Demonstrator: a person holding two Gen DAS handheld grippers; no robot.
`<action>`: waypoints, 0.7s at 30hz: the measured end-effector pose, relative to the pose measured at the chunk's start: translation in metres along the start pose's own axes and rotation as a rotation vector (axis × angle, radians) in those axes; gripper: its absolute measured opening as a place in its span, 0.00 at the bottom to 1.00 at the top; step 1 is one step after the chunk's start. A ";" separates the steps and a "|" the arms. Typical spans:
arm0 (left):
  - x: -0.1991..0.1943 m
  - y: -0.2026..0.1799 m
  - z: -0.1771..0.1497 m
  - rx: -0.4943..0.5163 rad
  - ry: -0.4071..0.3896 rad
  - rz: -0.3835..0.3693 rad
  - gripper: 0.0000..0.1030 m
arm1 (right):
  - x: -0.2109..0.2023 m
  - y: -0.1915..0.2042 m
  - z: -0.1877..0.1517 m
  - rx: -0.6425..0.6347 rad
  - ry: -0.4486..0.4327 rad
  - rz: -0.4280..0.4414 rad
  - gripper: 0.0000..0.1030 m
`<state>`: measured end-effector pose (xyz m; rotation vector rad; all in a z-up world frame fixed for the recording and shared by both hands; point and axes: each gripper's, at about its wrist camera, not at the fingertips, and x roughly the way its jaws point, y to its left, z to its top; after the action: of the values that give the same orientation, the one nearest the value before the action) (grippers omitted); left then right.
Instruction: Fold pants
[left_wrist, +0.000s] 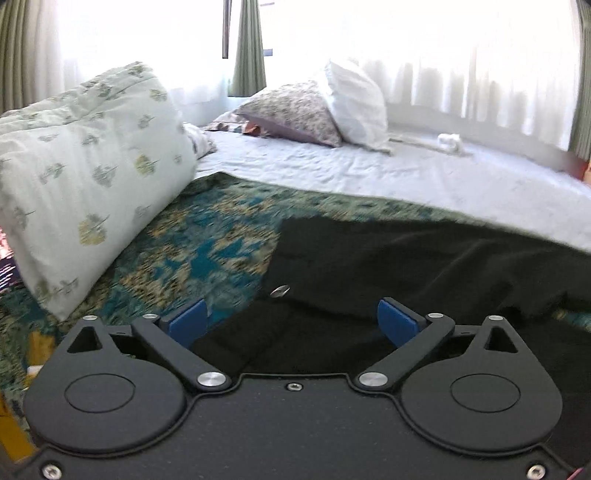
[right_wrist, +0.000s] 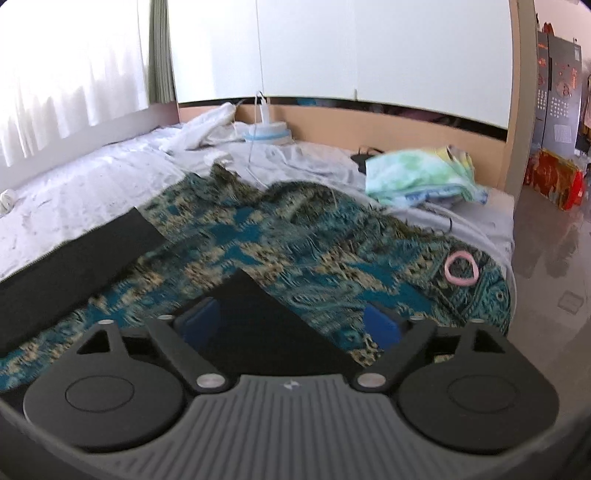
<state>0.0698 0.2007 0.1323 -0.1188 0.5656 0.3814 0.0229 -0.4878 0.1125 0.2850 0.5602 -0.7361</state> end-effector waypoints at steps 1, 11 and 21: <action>0.002 -0.003 0.005 -0.006 0.001 -0.008 0.99 | -0.003 0.004 0.004 -0.003 -0.005 0.007 0.99; 0.053 -0.022 0.059 -0.121 0.060 -0.086 1.00 | -0.014 0.021 0.036 0.130 -0.020 0.108 1.00; 0.159 -0.033 0.085 -0.411 0.241 -0.039 1.00 | 0.013 0.102 0.060 0.195 -0.031 0.275 1.00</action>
<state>0.2486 0.2390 0.1174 -0.5764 0.7152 0.4445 0.1250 -0.4483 0.1593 0.5204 0.4097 -0.5273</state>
